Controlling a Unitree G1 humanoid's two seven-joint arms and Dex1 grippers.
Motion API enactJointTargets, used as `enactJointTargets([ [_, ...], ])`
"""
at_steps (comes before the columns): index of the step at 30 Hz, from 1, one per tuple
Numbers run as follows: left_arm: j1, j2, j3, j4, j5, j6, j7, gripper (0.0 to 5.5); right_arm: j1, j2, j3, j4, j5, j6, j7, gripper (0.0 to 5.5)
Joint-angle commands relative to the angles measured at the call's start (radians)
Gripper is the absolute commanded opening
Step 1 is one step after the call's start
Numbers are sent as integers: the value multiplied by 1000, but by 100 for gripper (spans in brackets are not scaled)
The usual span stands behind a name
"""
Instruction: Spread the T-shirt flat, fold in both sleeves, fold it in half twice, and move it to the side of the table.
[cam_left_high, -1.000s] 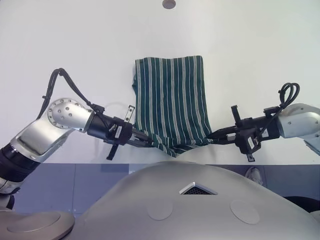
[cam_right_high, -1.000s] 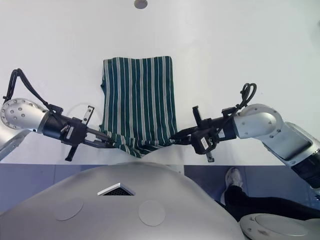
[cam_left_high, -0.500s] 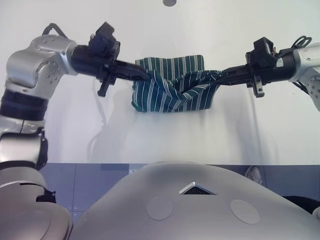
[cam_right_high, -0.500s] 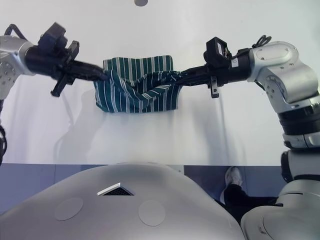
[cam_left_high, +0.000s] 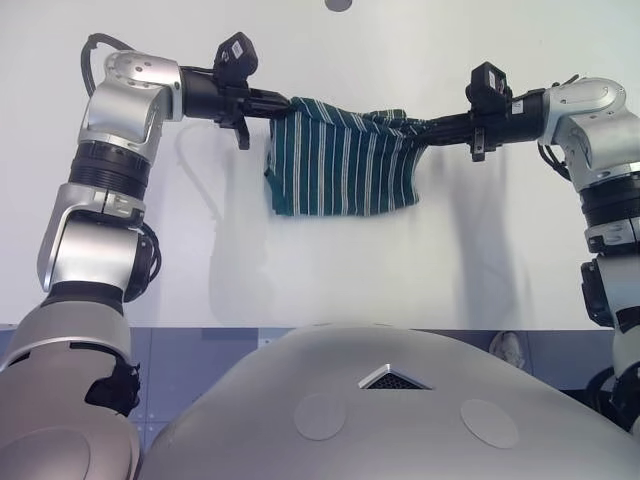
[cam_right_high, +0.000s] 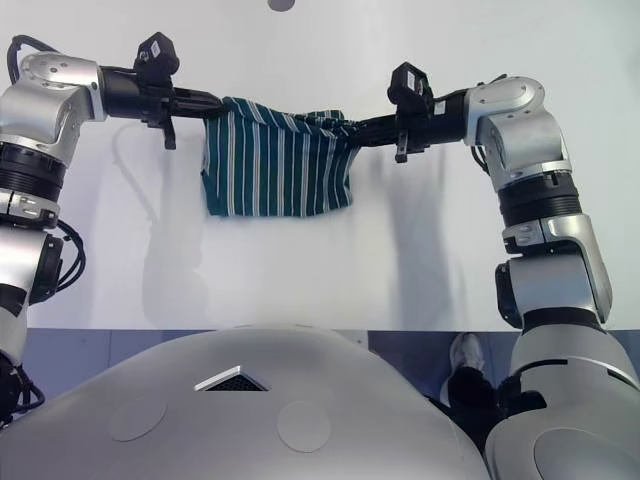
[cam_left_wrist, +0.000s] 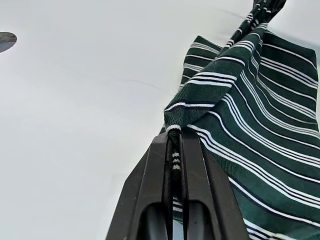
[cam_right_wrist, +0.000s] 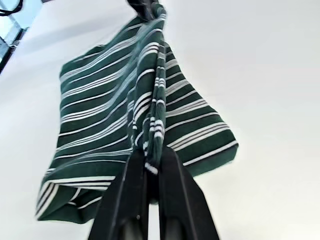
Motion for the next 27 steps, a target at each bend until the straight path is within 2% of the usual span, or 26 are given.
enactJointTargets([
  [1,-6,-9,29,23,31,-9,-9,0,-84,33,-11,78,-57,2,12,3],
  [9,-40,-34,65,58,67,-25,-8,0,-259,137,-23,304,-159,-39,13,3],
  [15,-65,-52,81,127,128,-75,42,0,-279,187,-37,431,-246,-155,-66,3],
  [16,-69,-56,84,143,139,-80,58,0,-281,191,-41,447,-259,-175,-87,40],
  [17,-73,-59,86,154,147,-80,64,36,-284,195,-49,461,-270,-191,-107,51],
  [23,-75,-64,98,179,172,-93,67,137,-292,210,-70,524,-313,-229,-149,163],
  [27,-92,-78,134,203,181,-126,123,206,-308,219,-101,579,-338,-242,-243,240],
])
